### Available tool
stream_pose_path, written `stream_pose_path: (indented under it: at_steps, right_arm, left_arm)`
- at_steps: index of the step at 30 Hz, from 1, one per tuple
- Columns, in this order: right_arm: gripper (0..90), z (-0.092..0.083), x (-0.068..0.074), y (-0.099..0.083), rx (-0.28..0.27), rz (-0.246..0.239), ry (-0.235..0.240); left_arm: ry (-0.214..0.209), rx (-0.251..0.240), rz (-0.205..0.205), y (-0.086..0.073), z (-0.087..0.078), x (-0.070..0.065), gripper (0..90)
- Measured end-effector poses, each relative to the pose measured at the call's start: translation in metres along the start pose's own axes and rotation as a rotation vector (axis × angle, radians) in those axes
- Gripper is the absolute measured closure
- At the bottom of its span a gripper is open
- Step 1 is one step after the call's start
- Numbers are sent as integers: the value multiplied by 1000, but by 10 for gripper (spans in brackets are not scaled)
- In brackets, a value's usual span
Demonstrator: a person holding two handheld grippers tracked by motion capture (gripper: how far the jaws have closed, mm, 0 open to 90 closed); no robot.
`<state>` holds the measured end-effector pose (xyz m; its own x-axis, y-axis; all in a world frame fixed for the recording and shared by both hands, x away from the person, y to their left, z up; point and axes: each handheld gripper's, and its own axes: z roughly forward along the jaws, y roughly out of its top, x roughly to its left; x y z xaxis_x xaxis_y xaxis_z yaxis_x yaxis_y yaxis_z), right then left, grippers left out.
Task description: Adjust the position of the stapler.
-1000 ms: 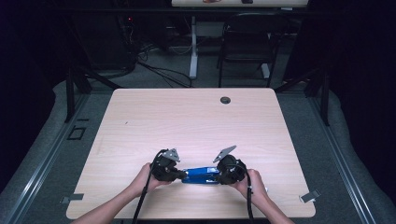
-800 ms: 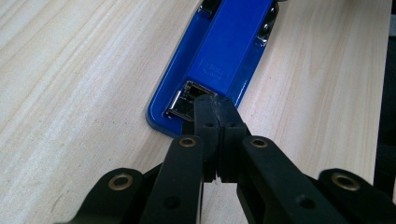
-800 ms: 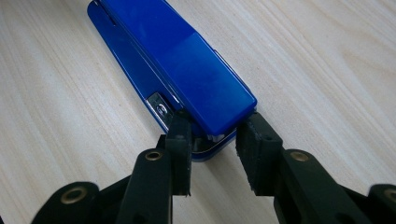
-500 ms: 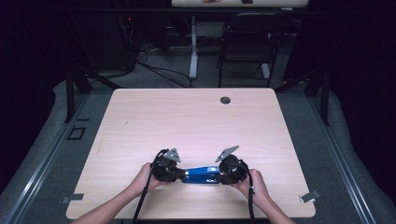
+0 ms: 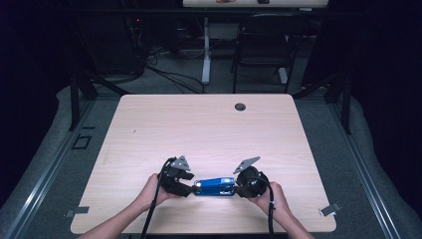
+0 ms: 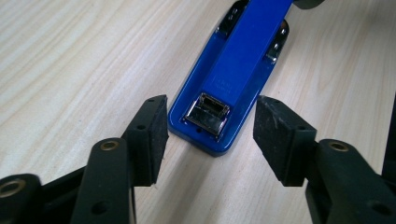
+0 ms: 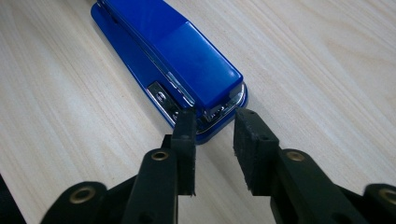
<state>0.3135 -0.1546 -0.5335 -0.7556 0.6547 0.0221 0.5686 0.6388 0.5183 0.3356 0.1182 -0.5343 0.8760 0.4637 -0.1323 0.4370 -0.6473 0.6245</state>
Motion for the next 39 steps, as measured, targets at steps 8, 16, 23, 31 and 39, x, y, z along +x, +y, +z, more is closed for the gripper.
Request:
stream_pose_path:
  at_steps: [8, 16, 23, 31, 39]
  right_arm:
    - [900, -4, 2, -6, -31, 18, 22]
    - [900, -8, 0, -13, -42, 117, 46]
    - [900, -5, -3, -18, -59, 263, 83]
    - [900, 1, -17, -22, -100, 424, 149]
    - [898, 5, -22, -23, -107, 473, 167]
  left_arm:
    - [10, -53, 32, 4, -5, -18, 468]
    - [40, -99, 46, 7, -2, -40, 613]
    - [65, -92, 83, 11, 16, -61, 724]
    - [104, -130, 132, 15, 37, -78, 856]
    - [123, -141, 131, 16, 57, -88, 900]
